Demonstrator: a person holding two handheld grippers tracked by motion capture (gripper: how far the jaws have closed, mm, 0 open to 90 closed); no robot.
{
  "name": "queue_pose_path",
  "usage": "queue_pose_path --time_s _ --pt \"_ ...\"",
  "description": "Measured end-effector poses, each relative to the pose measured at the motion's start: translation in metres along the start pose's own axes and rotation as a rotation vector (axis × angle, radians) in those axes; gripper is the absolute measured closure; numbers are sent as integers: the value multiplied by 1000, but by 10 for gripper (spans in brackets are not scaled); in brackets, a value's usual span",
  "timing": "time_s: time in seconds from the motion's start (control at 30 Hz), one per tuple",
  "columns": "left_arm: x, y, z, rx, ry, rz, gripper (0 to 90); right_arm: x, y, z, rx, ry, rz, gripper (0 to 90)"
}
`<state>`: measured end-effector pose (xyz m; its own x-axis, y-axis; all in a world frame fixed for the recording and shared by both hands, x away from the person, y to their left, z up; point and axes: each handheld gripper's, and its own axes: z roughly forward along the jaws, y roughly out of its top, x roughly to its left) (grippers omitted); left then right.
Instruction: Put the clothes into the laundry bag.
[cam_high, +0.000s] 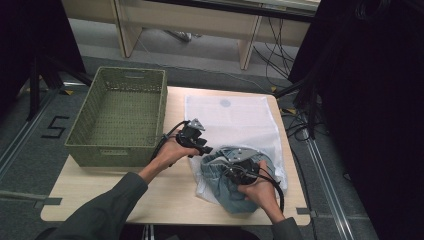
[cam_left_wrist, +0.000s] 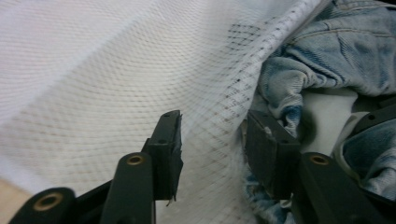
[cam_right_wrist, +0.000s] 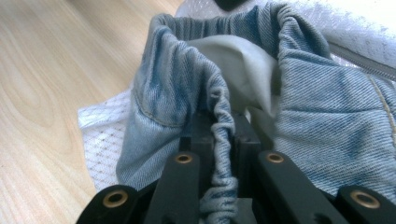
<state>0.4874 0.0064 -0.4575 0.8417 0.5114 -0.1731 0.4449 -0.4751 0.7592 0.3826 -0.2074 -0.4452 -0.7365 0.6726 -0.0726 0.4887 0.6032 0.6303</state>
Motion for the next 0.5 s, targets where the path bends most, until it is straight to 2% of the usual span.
queue_pose_path --time_s 0.03,0.07,0.1,0.13,0.17,0.2,0.23,0.33,0.37,0.4,0.43,0.5 --pt "0 0 5 4 -9 5 541 1 0 -1 16 10 11 833" --pt "0 0 8 15 -10 6 596 2 0 -1 18 7 16 833" --pt "0 0 13 23 -26 5 688 2 0 0 14 5 21 834" --pt "0 0 17 19 -28 4 688 2 0 0 14 5 21 834" --pt "-1 0 19 23 -29 -5 777 4 -1 3 -22 -5 29 835" --pt "-4 0 20 27 -20 -4 854 3 0 1 -4 -7 15 836" --pt "-8 3 15 13 8 21 875 4 0 1 0 -5 9 837" --pt "-16 8 -7 -36 8 53 886 4 -1 0 -7 -2 12 840" --pt "-22 10 -20 -46 13 81 888 4 -1 0 -3 3 -1 840" --pt "-29 10 -37 -70 -19 94 889 5 0 -1 -4 0 -1 841" --pt "-33 9 -45 -74 -24 106 889 4 0 -1 -4 -2 -7 841" --pt "-36 8 -51 -73 -32 113 889 2 2 -2 16 3 0 841"
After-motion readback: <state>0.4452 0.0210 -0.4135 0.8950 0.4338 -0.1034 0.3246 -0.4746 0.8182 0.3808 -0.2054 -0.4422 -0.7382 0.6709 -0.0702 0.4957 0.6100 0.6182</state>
